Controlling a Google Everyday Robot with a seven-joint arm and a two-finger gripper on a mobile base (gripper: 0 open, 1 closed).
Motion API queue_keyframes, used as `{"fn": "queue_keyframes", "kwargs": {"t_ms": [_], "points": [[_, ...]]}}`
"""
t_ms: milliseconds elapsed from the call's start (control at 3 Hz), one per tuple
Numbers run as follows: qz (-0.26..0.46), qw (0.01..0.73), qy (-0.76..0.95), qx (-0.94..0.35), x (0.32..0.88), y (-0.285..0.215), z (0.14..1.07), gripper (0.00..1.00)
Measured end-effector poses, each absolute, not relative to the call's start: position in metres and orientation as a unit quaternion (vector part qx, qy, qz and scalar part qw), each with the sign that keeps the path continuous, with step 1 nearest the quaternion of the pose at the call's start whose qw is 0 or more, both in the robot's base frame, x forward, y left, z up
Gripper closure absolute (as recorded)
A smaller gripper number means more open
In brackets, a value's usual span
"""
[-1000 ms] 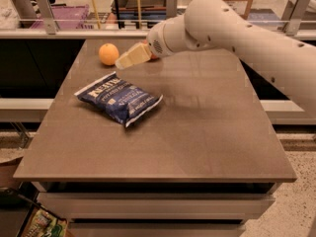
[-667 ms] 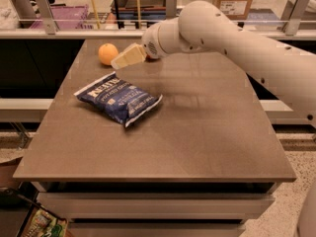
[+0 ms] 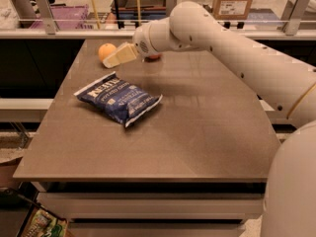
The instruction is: Pick orange
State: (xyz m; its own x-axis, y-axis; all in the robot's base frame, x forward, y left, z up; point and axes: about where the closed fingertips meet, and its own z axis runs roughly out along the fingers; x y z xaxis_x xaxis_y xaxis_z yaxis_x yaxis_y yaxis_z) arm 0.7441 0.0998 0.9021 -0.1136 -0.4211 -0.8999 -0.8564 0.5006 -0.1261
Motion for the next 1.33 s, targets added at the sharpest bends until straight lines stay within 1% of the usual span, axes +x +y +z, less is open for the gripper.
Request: {"fn": "queue_keyframes", "kwargs": {"t_ms": [667,1000,1333], "points": [[0.248,0.481,0.704,-0.46,0.764,0.111,0.891,0.0],[0.277,0.482,0.691,-0.461,0.774,0.13,0.876,0.0],[0.277,0.482,0.691,-0.461,0.774,0.13,0.876,0.0]]}}
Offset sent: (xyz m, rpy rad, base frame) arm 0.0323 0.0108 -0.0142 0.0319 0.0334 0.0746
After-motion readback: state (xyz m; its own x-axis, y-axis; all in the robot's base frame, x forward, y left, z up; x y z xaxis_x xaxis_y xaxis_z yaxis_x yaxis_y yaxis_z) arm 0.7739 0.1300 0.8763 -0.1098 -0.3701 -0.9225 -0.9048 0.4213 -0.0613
